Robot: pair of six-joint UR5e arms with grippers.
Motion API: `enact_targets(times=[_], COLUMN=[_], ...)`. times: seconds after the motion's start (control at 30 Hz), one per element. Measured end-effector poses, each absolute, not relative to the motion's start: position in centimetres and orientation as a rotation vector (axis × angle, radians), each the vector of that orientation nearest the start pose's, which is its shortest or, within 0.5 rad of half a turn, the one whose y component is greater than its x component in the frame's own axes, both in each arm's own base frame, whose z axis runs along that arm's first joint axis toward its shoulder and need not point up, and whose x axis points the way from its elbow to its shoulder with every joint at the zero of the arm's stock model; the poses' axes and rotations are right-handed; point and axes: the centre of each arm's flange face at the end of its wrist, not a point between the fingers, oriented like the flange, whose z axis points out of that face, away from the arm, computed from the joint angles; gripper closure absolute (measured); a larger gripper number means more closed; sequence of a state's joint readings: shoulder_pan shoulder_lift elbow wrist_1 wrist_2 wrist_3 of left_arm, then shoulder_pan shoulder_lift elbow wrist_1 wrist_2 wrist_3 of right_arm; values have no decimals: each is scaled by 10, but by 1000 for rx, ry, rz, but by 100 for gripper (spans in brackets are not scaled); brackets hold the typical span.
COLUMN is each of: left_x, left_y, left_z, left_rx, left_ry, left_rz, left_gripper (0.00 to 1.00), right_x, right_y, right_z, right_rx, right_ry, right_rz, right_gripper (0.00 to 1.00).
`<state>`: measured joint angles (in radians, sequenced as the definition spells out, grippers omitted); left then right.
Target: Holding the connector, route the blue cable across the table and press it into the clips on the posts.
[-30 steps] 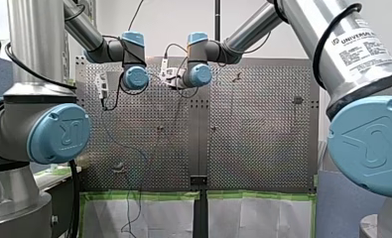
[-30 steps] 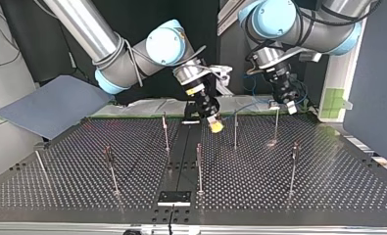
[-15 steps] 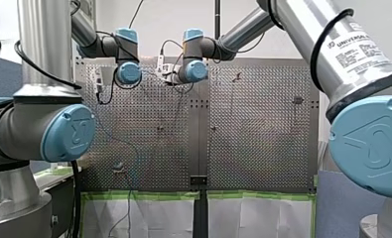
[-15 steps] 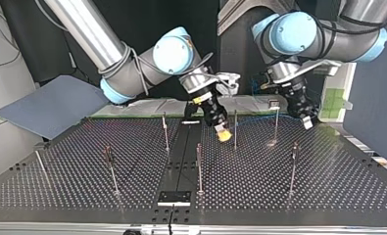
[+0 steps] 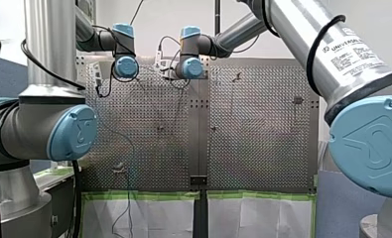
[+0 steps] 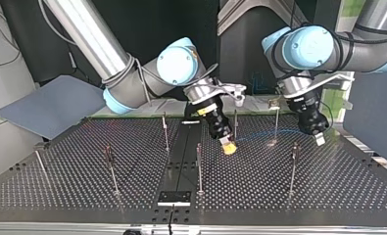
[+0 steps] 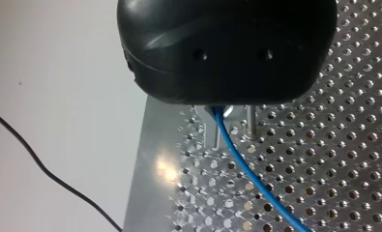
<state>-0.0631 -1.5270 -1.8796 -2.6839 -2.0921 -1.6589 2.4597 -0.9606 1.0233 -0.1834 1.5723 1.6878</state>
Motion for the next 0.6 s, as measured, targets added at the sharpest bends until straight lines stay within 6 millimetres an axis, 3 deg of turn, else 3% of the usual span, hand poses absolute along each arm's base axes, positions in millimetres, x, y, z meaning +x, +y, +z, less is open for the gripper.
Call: enact_targets(times=[0.13,0.27,0.6], left_x=[468,476,492], left_y=[-108,-102,-92], left_z=[393,387,387], left_rx=[-448,-455,-427], left_ry=[1352,1356,1338], left_rz=[225,221,173], left_gripper=[100,100,100], right_x=[667,668,675], right_y=[-370,-371,-378], right_z=[416,418,386], right_rx=[-2187,-2183,-2252], right_ry=[925,921,944], right_rz=[-2665,-2672,-2605], right_gripper=[100,100,100])
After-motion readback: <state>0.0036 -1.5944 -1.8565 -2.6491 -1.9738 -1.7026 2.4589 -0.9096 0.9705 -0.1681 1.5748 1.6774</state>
